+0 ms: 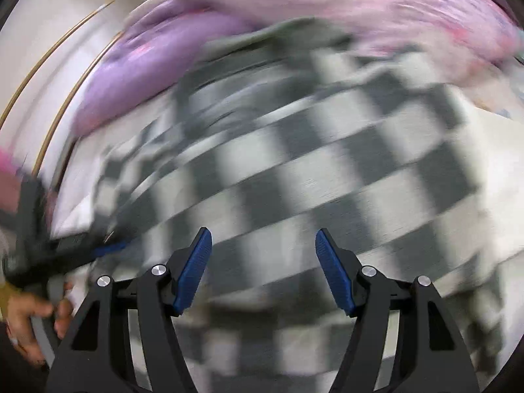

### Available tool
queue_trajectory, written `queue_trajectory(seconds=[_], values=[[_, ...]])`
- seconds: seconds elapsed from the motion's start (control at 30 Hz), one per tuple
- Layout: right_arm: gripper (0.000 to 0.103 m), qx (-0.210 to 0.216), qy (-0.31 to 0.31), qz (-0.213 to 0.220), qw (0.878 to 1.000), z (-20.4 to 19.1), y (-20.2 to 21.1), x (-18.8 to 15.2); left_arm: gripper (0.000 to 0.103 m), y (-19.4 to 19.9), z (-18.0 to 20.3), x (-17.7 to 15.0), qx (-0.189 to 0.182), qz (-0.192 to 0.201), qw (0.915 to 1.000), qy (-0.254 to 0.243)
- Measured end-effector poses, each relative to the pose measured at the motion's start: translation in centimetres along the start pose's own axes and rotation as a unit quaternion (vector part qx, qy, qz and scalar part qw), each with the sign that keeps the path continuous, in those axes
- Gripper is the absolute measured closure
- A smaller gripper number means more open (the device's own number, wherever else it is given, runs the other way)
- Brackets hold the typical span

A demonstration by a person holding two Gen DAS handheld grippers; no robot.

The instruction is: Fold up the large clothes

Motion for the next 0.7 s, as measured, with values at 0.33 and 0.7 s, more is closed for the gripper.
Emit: queue_trajectory(seconds=[0.33, 0.7], values=[[0.103, -0.015, -0.112, -0.072, 0.991, 10.5, -6.5, 6.6, 0.064, -0.4, 0.1, 0.9, -0.002, -0.016, 0.9999, -0.004], [0.094, -0.016, -0.081, -0.096, 0.992, 8.4, -5.4, 10.2, 0.045, 3.0, 2.0, 5.2, -0.062, 0.005, 0.9977, 0.027]])
Point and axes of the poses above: each gripper's, at about its wrist camera, not at the fingertips, and y roughly against the way its jaws point, z to its right, x to its top, the point moved 9 cm from there along -y, roughly the way its jaws point, and after that the axes turned 14 degrees about -x, right-handed, at the moved point
